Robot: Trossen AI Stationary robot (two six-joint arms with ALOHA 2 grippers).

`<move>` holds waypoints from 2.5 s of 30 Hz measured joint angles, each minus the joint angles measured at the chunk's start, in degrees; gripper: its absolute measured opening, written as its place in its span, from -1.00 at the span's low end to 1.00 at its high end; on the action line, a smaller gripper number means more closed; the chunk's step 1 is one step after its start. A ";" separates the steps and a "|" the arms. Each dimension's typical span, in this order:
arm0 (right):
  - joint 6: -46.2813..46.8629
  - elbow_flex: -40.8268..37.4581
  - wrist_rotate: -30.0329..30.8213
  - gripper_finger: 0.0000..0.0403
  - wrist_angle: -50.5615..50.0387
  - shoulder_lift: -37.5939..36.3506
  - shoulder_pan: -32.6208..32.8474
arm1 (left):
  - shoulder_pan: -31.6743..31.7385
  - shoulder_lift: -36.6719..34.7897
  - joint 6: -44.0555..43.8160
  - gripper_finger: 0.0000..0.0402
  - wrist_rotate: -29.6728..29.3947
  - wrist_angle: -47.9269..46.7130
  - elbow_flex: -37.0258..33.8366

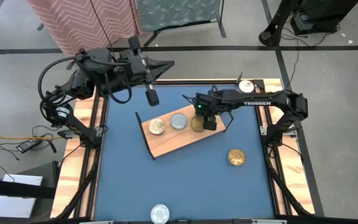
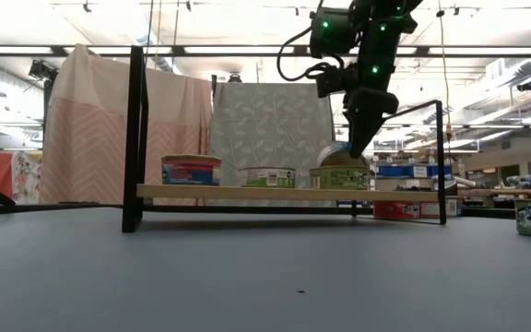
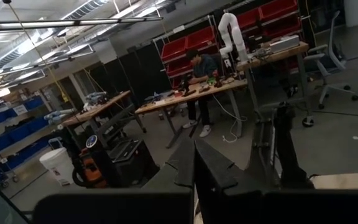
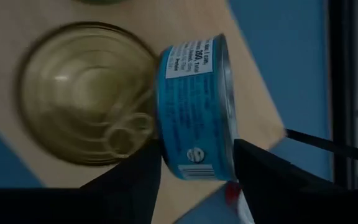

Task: Stack canned seafood by type on shelf
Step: Put the yellow tuna can on the shelf, then put the red tuna can on the shelf

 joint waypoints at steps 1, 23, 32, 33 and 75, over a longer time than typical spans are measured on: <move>-0.02 -0.21 0.21 0.06 0.21 0.00 -0.45 | -0.12 0.00 0.00 -0.97 0.00 -0.14 0.00; 1.71 -1.34 0.20 0.05 0.50 -1.22 0.29 | -0.57 0.00 0.31 -0.97 -0.04 -0.34 0.00; 0.41 8.37 5.83 0.01 -1.22 -1.22 0.27 | -0.57 0.00 0.00 -0.97 -0.04 0.25 0.00; -0.09 9.78 7.88 -0.01 -2.02 -1.22 0.27 | -0.57 0.00 -0.15 -0.97 -0.04 0.05 0.00; 24.34 -22.49 -15.57 -1.00 10.08 -27.31 -44.23 | -7.74 -1.20 -0.37 -0.97 -0.02 2.18 0.00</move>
